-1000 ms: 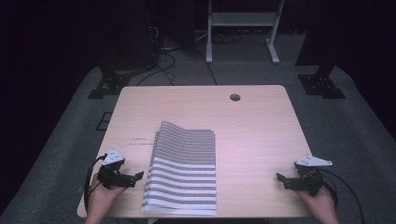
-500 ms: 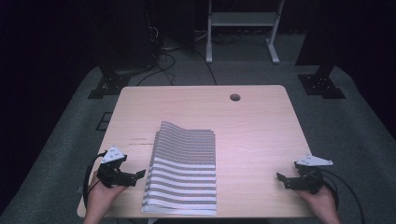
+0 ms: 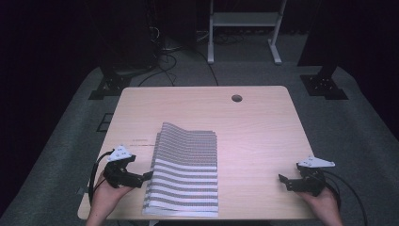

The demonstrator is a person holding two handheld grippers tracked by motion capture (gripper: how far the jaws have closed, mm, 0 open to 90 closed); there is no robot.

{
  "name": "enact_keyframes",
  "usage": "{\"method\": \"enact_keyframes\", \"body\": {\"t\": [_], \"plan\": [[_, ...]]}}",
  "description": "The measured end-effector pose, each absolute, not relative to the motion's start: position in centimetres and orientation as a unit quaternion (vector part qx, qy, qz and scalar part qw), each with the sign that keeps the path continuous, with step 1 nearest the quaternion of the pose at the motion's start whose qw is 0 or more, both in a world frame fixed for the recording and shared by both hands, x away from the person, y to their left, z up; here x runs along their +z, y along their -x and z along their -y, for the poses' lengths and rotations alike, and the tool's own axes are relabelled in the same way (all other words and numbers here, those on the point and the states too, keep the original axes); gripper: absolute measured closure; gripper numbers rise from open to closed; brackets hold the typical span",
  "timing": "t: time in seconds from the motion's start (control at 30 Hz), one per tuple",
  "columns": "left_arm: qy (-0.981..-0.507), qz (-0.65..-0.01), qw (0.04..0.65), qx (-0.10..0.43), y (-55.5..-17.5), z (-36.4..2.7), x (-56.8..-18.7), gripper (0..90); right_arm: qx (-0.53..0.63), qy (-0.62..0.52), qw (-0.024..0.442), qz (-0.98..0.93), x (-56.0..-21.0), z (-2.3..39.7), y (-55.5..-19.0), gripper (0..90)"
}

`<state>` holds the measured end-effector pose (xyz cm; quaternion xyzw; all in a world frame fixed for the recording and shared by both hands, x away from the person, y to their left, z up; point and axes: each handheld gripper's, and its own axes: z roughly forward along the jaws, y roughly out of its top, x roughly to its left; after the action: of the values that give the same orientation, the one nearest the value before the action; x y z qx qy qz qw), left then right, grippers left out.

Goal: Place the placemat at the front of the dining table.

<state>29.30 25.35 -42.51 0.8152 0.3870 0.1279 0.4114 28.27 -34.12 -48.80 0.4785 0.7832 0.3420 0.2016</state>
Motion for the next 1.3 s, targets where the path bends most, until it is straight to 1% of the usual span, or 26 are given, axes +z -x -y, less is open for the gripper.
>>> {"method": "enact_keyframes", "body": {"t": [0.27,0.67,1.17,1.3], "plan": [[-0.821,-0.373,0.417,0.117,-29.6,-24.0,-42.6,0.0,0.342,-0.478,0.202,-0.783,-48.8,34.1,-28.3,9.7],[-0.834,-0.354,0.411,0.098,-29.6,-21.8,-43.9,0.0,0.342,-0.478,0.202,-0.783,-48.8,34.1,-28.3,9.7],[-0.845,-0.346,0.4,0.077,-29.5,-20.6,-45.1,0.0,0.342,-0.478,0.201,-0.783,-48.8,34.1,-28.3,9.7],[-0.847,-0.345,0.397,0.08,-29.4,-20.4,-45.4,0.0,0.343,-0.476,0.201,-0.785,-48.8,34.1,-28.2,9.7]]}}
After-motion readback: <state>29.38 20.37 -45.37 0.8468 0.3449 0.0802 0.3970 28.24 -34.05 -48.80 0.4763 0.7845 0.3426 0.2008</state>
